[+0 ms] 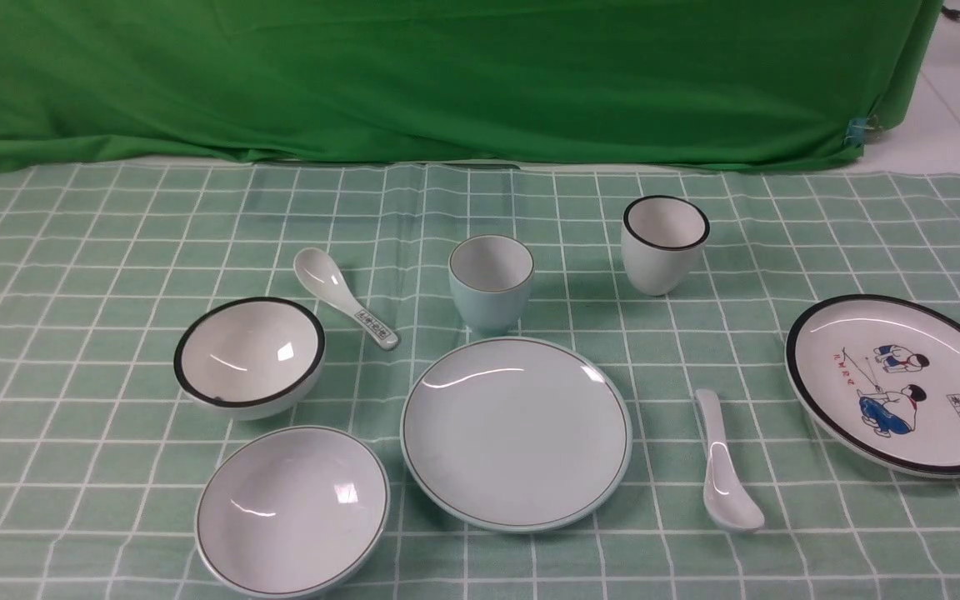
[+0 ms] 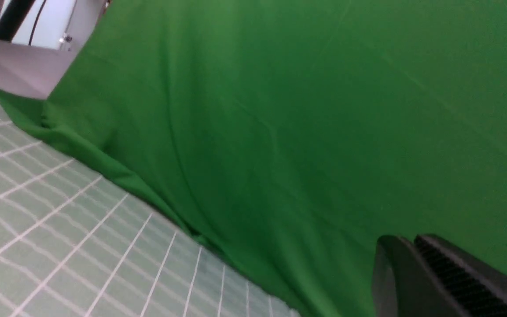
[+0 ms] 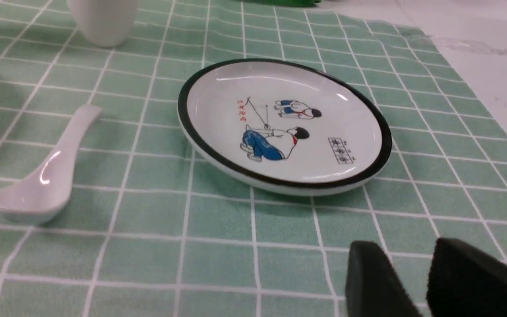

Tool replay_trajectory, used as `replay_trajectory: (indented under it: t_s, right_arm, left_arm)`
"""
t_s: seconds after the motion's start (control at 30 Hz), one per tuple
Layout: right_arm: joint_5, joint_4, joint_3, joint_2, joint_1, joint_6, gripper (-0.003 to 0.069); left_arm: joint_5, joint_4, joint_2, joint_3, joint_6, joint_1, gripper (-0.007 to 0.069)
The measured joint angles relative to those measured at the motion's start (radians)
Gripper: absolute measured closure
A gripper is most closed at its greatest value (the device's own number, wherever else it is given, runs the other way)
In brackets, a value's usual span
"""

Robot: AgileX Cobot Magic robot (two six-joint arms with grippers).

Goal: Place the bowls on the plates on the blue tablecloth, put the cups on the bowls, and place the spoons in the cups.
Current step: 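Reach toward the plain white bowl and position the gripper at its rim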

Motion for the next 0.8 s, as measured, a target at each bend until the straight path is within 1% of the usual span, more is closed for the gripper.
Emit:
replay_trajectory:
  t_s: [0.07,0.1,0.13,0.17,0.2,0.23,0.27,0.3,0.33,0.37,0.4,0.43,0.47,0.5,0.53,0.6,0.67,0.7,0.73,0.77,0.8]
  right_arm:
    - [-0.078,0.036,0.0,0.0,0.0,0.073,0.0419]
    - [-0.155,0.067,0.0,0.0,0.0,0.163,0.0419]
    - [-0.164,0.07,0.0,0.0,0.0,0.192,0.0419]
    - [-0.223,0.091,0.0,0.0,0.0,0.295,0.0419]
    - [-0.239,0.091,0.0,0.0,0.0,0.309,0.0419]
    - [-0.259,0.097,0.0,0.0,0.0,0.36,0.0419]
    - [-0.295,0.101,0.0,0.0,0.0,0.422,0.0419]
    - [-0.325,0.106,0.0,0.0,0.0,0.464,0.0419]
    - [-0.344,0.107,0.0,0.0,0.0,0.486,0.0419]
    - [-0.348,0.107,0.0,0.0,0.0,0.488,0.0419]
    - [-0.35,0.108,0.0,0.0,0.0,0.483,0.0419]
    - [-0.341,0.11,0.0,0.0,0.0,0.439,0.0419]
    - [-0.33,0.111,0.0,0.0,0.0,0.416,0.0419]
    - [-0.322,0.111,0.0,0.0,0.0,0.395,0.0419]
    - [-0.318,0.111,0.0,0.0,0.0,0.391,0.0419]
    - [-0.329,0.112,0.0,0.0,0.0,0.422,0.0419]
    - [-0.346,0.113,-0.004,0.0,0.003,0.503,0.0421]
    - [-0.342,0.113,-0.006,0.0,0.003,0.512,0.0421]
    - [-0.316,0.114,-0.021,0.0,0.009,0.537,0.0427]
    - [-0.22,0.114,-0.073,0.004,0.029,0.548,0.0452]
    - [-0.164,0.114,-0.116,0.013,0.044,0.531,0.0482]
  left_arm:
    - [-0.107,0.027,0.0,0.0,-0.064,0.0,0.0607]
    - [-0.161,0.061,0.0,0.0,-0.102,0.0,0.0607]
    - [-0.171,0.074,0.0,-0.002,-0.108,0.0,0.0607]
    - [-0.163,0.128,-0.002,-0.032,-0.161,0.0,0.0607]
    - [-0.151,0.136,-0.002,-0.039,-0.172,0.0,0.0607]
    - [-0.127,0.17,-0.001,-0.072,-0.186,0.0,0.0607]
    - [-0.061,0.21,0.004,-0.138,-0.21,0.0,0.0607]
    - [0.054,0.254,0.034,-0.231,-0.234,0.0,0.0607]
    - [0.124,0.267,0.06,-0.288,-0.241,0.0,0.0607]
    - [0.141,0.27,0.068,-0.302,-0.241,0.0,0.0607]
    - [0.216,0.28,0.111,-0.374,-0.239,0.0,0.0607]
    - [0.392,0.288,0.201,-0.488,-0.183,0.0,0.0607]
    - [0.453,0.288,0.254,-0.543,-0.151,0.0,0.0607]
    - [0.573,0.28,0.326,-0.622,-0.079,-0.001,0.0607]
    - [0.686,0.264,0.415,-0.681,-0.015,-0.002,0.0607]
    - [0.843,0.241,0.558,-0.781,0.053,-0.009,0.0607]
    - [0.986,0.215,0.719,-0.845,0.115,-0.01,0.0607]
    - [1.009,0.207,0.766,-0.852,0.124,-0.01,0.0607]
    - [1.05,0.2,0.81,-0.86,0.16,-0.01,0.0607]
    - [1.105,0.183,0.91,-0.866,0.207,-0.01,0.0607]
    - [1.134,0.175,0.977,-0.866,0.227,-0.012,0.061]
